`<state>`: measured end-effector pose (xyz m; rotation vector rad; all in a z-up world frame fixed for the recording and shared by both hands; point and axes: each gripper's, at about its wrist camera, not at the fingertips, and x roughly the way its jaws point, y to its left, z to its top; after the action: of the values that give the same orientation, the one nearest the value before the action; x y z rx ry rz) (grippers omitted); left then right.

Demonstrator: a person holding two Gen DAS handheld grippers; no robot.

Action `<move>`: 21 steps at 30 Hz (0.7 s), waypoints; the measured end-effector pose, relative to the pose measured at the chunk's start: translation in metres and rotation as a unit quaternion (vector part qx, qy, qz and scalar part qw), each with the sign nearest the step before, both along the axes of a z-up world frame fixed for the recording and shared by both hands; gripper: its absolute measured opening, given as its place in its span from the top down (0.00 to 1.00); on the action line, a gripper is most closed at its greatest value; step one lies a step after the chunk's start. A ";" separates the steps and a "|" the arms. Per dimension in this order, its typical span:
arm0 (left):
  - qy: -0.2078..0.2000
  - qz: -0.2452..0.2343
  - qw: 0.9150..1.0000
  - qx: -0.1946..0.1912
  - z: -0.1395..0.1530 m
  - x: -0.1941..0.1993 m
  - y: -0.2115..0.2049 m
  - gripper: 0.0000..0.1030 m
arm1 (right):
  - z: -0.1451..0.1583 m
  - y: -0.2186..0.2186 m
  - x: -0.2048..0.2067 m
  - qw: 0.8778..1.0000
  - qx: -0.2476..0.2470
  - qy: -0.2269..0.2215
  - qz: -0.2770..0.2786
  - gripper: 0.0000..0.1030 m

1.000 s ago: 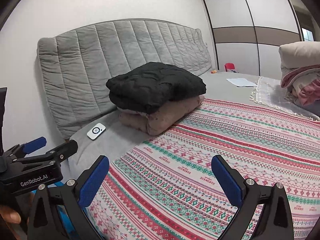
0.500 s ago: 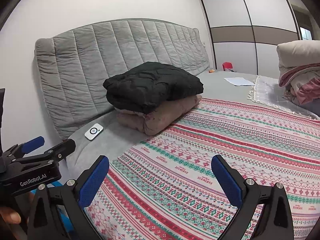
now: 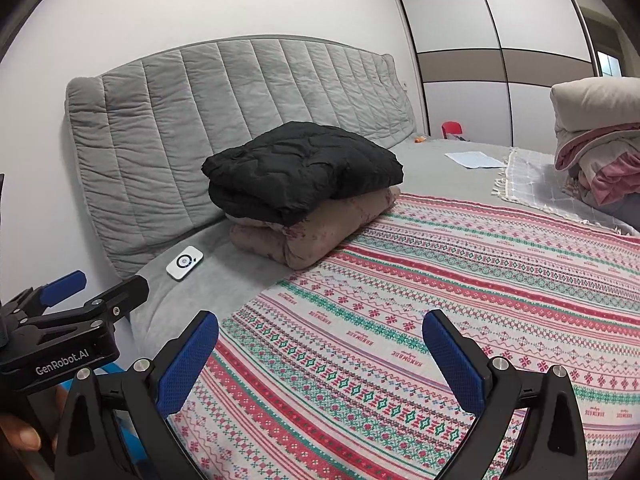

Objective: Fold large clothes

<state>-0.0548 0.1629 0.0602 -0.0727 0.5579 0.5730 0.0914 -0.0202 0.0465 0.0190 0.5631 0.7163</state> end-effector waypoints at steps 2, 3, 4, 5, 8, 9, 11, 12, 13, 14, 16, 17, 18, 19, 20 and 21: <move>0.001 -0.001 1.000 0.001 0.000 0.001 -0.001 0.01 | 0.000 0.000 0.000 1.000 0.000 0.000 0.000 0.00; 0.001 -0.001 1.000 0.001 0.000 0.001 -0.002 0.01 | 0.000 0.000 0.000 1.000 0.000 0.001 0.000 0.00; 0.001 -0.002 1.000 0.001 -0.001 0.001 -0.002 0.01 | 0.000 0.000 0.000 1.000 0.000 0.001 -0.001 0.00; 0.002 -0.002 1.000 0.001 0.000 0.001 -0.003 0.01 | 0.000 0.000 0.000 1.000 -0.001 0.001 -0.001 0.00; 0.003 -0.003 1.000 0.001 -0.001 0.002 -0.004 0.01 | 0.000 0.000 0.001 1.000 0.000 0.002 -0.001 0.00; 0.003 -0.003 1.000 0.001 -0.001 0.002 -0.004 0.01 | 0.000 0.000 0.001 1.000 0.000 0.001 -0.001 0.00; 0.003 -0.003 1.000 0.000 -0.002 0.002 -0.004 0.01 | 0.000 -0.001 0.001 1.000 0.000 0.002 -0.001 0.00; 0.003 -0.004 1.000 0.001 -0.002 0.003 -0.003 0.01 | -0.001 -0.001 0.002 1.000 0.000 0.002 -0.002 0.00; 0.003 -0.004 1.000 0.001 -0.002 0.003 -0.003 0.01 | -0.001 -0.001 0.002 1.000 0.000 0.003 -0.003 0.00; 0.003 -0.004 1.000 0.001 -0.002 0.002 -0.004 0.01 | -0.001 -0.001 0.003 1.000 0.000 0.003 -0.004 0.00; 0.002 -0.004 1.000 0.001 -0.002 0.003 -0.004 0.01 | -0.001 0.000 0.004 1.000 0.000 0.004 -0.005 0.00; 0.002 -0.004 1.000 0.001 -0.002 0.002 -0.004 0.01 | -0.001 0.000 0.004 1.000 0.000 0.004 -0.005 0.00; 0.002 -0.004 1.000 0.001 -0.001 0.002 -0.004 0.01 | -0.001 0.000 0.004 1.000 0.000 0.004 -0.005 0.00; 0.002 -0.005 1.000 0.002 -0.001 0.003 -0.004 0.01 | -0.001 0.000 0.004 1.000 0.000 0.004 -0.005 0.00; 0.002 -0.005 1.000 0.003 -0.001 0.003 -0.005 0.01 | -0.001 0.000 0.004 1.000 0.000 0.004 -0.005 0.00; 0.001 -0.005 1.000 0.004 -0.001 0.003 -0.006 0.01 | -0.001 0.000 0.004 1.000 0.000 0.004 -0.005 0.00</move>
<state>-0.0522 0.1571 0.0592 -0.0612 0.5579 0.5660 0.0952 -0.0199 0.0451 0.0244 0.5703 0.7064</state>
